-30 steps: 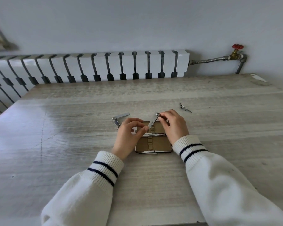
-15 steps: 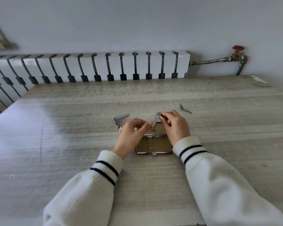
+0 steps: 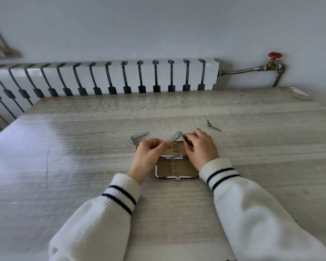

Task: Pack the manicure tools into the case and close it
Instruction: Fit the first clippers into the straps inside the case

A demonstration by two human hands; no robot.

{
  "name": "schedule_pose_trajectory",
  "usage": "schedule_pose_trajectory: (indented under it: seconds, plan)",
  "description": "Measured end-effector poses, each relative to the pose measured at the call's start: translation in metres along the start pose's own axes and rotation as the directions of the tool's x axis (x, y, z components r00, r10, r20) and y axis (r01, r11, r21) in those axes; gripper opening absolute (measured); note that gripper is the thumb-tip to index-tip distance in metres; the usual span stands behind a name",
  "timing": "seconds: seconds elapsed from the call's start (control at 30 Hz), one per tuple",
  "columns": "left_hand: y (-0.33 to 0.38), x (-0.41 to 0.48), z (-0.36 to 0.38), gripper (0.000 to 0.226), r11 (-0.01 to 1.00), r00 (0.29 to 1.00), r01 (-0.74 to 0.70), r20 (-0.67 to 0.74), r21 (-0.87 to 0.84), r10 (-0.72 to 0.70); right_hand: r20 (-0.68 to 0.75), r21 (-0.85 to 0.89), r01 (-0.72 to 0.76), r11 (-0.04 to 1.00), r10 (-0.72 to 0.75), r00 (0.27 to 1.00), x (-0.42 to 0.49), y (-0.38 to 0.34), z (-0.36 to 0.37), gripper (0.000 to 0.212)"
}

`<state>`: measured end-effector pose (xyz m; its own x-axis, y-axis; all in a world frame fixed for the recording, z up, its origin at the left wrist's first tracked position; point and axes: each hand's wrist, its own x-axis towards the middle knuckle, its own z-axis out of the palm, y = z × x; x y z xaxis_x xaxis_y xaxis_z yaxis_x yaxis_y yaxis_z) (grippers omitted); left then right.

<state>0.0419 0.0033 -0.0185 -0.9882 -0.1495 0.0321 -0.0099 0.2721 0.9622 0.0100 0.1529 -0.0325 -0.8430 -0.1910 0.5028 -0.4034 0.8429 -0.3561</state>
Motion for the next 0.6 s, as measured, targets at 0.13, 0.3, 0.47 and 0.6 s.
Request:
schedule_pose_trajectory:
  seconds: [0.13,0.3,0.47,0.6]
  plan:
    - [-0.002,0.002,0.000,0.024,1.000,1.000,0.002,-0.010,0.010,-0.002,0.003,-0.098,0.063,0.993,-0.063,0.998,-0.001,-0.001,0.002,0.020]
    - [-0.007,-0.002,0.003,0.021,0.974,0.990,-0.130,-0.023,0.188,0.136,0.092,-0.105,0.073,0.992,-0.064,0.994,0.000,0.000,0.001,0.032]
    - [-0.009,-0.003,0.000,0.016,0.895,0.951,-0.280,-0.029,0.347,0.308,0.107,-0.118,0.019,0.993,-0.007,0.994,0.004,0.004,-0.010,0.034]
    - [-0.012,0.001,-0.006,0.012,0.804,0.929,-0.294,-0.042,0.517,0.367,0.188,-0.011,-0.092,0.996,0.092,0.978,0.008,0.008,-0.021,0.037]
